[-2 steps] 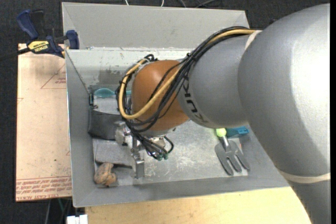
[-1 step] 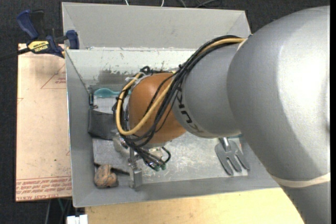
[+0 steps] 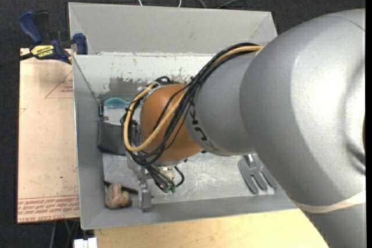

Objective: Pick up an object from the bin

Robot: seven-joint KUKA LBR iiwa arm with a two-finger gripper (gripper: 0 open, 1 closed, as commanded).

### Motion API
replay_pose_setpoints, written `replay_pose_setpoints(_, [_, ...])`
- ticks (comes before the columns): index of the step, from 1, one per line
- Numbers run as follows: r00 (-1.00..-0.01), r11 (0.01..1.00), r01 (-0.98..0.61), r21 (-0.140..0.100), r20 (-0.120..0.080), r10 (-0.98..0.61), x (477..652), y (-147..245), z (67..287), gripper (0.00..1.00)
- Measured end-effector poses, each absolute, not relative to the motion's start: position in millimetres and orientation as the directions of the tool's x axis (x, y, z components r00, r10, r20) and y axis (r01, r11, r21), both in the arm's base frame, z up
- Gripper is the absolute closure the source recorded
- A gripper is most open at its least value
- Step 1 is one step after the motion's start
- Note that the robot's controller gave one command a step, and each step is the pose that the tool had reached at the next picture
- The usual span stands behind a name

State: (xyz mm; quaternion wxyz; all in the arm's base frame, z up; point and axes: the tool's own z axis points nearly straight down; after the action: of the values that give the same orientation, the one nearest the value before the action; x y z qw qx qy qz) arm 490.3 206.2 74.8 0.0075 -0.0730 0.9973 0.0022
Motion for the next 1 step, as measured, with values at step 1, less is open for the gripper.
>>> replay_pose_setpoints(1, [-0.980, 0.981, -0.195, -0.003, -0.026, -0.195, 491.8, 225.9, 72.2, 0.00])
